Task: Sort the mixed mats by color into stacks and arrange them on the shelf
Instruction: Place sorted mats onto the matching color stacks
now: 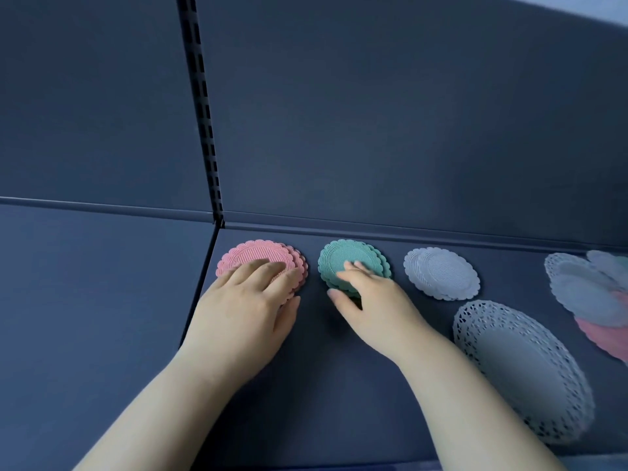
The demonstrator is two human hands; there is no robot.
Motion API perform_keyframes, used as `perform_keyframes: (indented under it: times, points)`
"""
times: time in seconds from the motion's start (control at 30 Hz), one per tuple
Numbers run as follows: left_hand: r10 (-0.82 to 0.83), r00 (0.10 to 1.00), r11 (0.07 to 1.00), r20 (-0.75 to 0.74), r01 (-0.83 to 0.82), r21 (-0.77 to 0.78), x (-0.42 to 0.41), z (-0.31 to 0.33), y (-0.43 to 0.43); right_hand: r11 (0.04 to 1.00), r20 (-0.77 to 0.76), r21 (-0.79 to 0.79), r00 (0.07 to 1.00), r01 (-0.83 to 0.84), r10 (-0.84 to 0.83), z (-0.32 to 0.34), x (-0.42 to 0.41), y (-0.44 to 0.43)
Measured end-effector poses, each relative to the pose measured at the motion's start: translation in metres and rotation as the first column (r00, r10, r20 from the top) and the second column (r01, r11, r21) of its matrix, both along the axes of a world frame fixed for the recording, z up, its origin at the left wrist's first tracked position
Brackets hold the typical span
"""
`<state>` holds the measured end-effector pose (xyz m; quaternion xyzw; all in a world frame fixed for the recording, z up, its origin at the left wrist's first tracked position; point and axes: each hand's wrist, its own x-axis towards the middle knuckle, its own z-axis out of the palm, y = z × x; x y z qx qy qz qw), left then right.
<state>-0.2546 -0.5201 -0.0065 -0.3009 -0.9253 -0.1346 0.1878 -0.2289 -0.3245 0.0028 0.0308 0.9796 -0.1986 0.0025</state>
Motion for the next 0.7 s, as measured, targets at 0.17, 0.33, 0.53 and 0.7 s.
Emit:
perform_keyframes:
  times: [0.17,0.33,0.53,0.7]
  points:
    - [0.011,1.0,1.0,-0.012,-0.011,-0.015,0.016,0.008,0.013,0.997,-0.132,-0.053,0.99,-0.055,0.048,0.01,0.024,0.006]
    - [0.001,1.0,0.999,-0.001,-0.001,-0.041,0.045,0.01,0.044,0.996,-0.158,0.01,0.984,-0.084,0.085,0.016,0.059,0.032]
    - [-0.01,1.0,0.999,0.005,0.01,-0.038,0.105,0.011,0.117,0.998,-0.185,0.027,0.981,-0.061,0.065,0.023,0.119,0.105]
    - [-0.064,0.997,0.998,0.051,0.065,-0.02,0.177,0.005,0.216,0.999,-0.209,0.047,0.978,-0.002,0.012,0.022,0.197,0.203]
